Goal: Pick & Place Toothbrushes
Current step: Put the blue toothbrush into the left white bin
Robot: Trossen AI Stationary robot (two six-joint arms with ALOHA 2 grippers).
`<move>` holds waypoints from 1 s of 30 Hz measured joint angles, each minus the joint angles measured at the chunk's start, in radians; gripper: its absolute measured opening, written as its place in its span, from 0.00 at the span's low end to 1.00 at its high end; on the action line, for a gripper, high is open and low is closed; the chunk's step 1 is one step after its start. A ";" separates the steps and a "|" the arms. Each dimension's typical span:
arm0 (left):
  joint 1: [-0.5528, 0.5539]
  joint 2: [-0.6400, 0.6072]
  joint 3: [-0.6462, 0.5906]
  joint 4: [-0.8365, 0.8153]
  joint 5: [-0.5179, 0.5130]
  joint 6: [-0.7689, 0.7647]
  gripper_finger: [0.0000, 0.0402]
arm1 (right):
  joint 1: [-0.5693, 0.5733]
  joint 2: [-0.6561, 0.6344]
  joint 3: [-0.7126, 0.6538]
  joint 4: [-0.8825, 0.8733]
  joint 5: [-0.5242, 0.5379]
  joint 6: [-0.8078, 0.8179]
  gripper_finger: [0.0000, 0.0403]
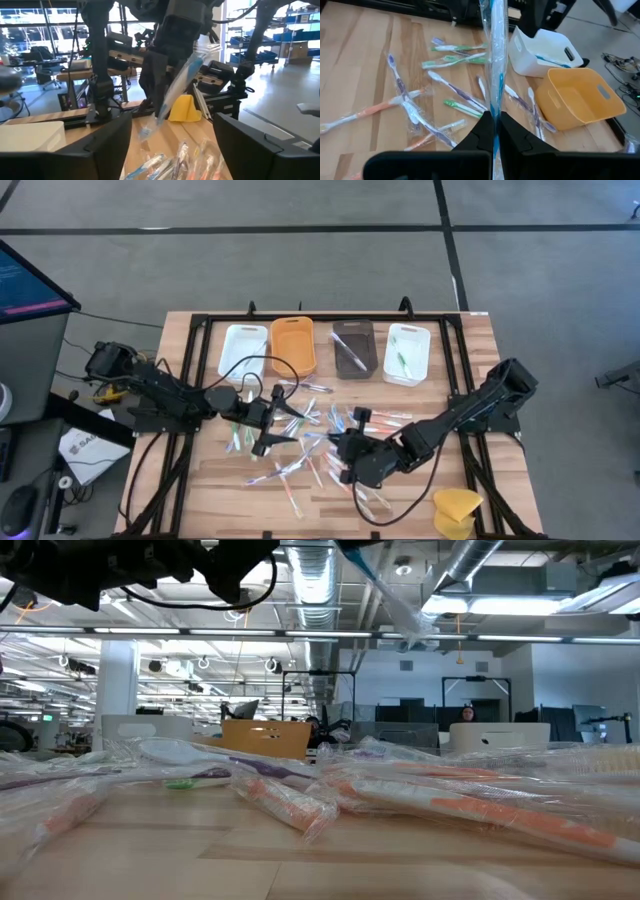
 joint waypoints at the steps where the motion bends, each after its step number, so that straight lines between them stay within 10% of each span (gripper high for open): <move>1: 0.000 0.000 0.000 0.000 0.000 0.001 0.70 | -0.002 0.000 0.000 0.009 -0.001 -0.011 0.00; 30: 0.002 -0.001 0.028 0.044 -0.022 0.079 0.68 | -0.118 0.000 0.000 0.086 -0.129 -0.074 0.00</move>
